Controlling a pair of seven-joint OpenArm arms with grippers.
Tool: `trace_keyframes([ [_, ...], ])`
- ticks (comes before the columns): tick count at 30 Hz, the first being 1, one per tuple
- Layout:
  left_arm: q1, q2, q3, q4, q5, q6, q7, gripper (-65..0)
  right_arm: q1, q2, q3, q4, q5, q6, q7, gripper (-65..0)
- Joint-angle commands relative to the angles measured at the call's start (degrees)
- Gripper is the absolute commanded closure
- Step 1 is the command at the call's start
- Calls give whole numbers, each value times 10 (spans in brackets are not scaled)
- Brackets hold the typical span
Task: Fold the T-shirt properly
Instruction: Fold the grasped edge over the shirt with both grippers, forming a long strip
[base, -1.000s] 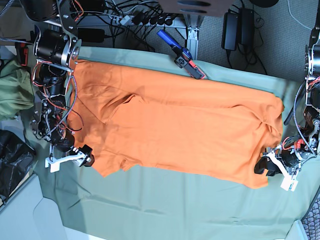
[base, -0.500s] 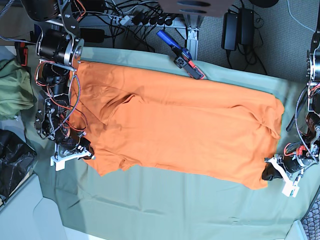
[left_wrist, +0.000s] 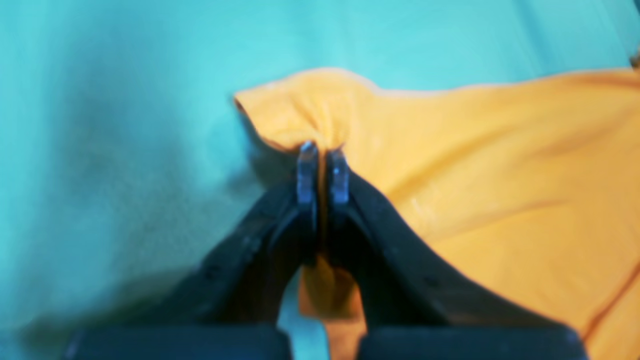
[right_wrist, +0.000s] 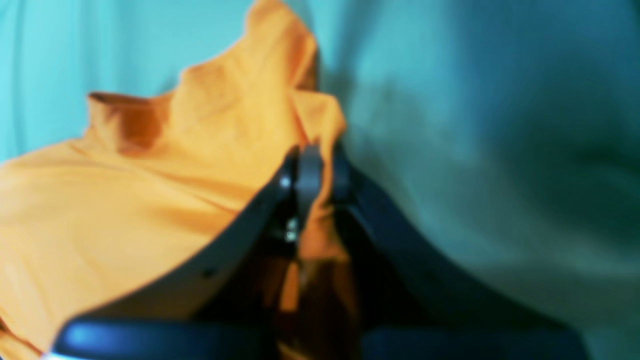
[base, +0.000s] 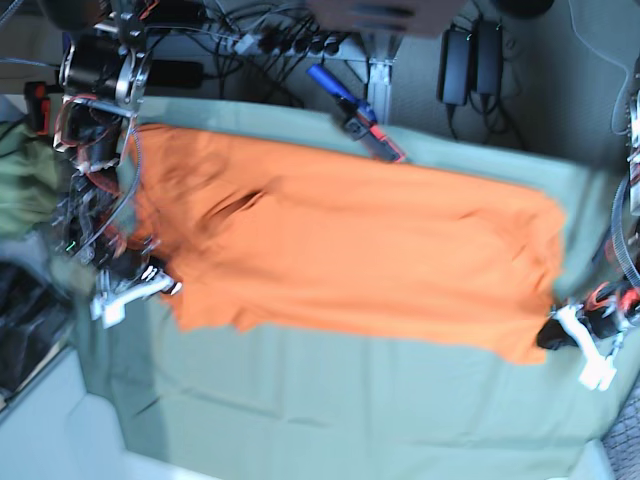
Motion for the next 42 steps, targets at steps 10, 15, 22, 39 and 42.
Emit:
trace_keyframes([
  [10,104,-64,-3,191,-24,-9,16,0,-120,43,12,161,8,47,2,0],
  [15,131,-64,-3,194,-24,-9,17,0,-167,43,26,199,-1,47,3,0],
  [22,157,-64,-3,194,-24,-9,21,0,-210,43,26,209,-4,47,5,0],
  [39,158,-76,-4,195,-54,-9,76,0,-218,43,87,221,8,48,-19,0],
  [42,158,-76,-4,195,-54,-9,76,0,-218,43,87,221,8,48,-28,0],
])
